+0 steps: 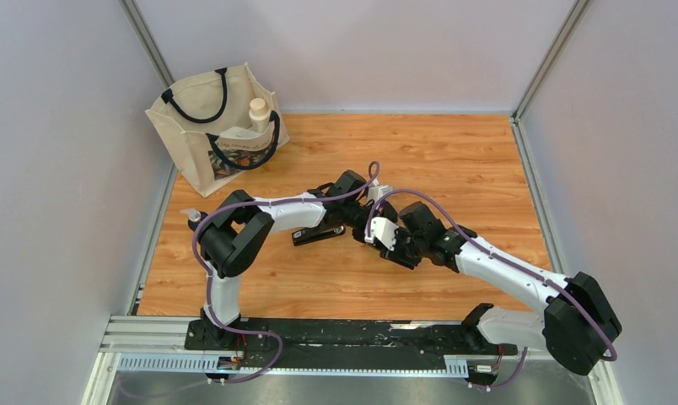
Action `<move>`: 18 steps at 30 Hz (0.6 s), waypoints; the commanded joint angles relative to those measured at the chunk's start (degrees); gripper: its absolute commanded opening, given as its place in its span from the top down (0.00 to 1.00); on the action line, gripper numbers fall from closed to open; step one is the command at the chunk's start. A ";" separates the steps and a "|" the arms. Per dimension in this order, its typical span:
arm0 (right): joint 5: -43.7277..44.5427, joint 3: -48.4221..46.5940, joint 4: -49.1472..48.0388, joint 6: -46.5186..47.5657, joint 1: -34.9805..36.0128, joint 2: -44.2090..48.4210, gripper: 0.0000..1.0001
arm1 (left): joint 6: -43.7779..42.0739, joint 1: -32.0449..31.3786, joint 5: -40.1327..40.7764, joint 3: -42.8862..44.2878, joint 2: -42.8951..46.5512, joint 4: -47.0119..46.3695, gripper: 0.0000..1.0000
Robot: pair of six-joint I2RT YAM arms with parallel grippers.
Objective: Load the staples into the stapler
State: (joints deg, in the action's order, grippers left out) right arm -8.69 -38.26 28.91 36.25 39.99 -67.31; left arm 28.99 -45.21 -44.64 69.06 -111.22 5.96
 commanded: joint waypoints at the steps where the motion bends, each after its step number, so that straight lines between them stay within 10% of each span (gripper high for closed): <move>1: 5.70 1.00 7.83 1.19 -1.67 -2.56 0.58 | -1.40 1.35 -3.96 0.55 5.57 1.16 1.00; 18: 6.93 1.17 9.32 1.63 -1.58 -2.65 0.57 | -2.80 3.29 -3.26 1.17 7.33 3.53 1.00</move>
State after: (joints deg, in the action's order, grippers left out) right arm -8.67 -39.07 27.14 37.17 39.97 -70.02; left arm 28.14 -44.07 -44.47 69.06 -110.34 7.11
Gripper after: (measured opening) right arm 0.440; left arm 0.007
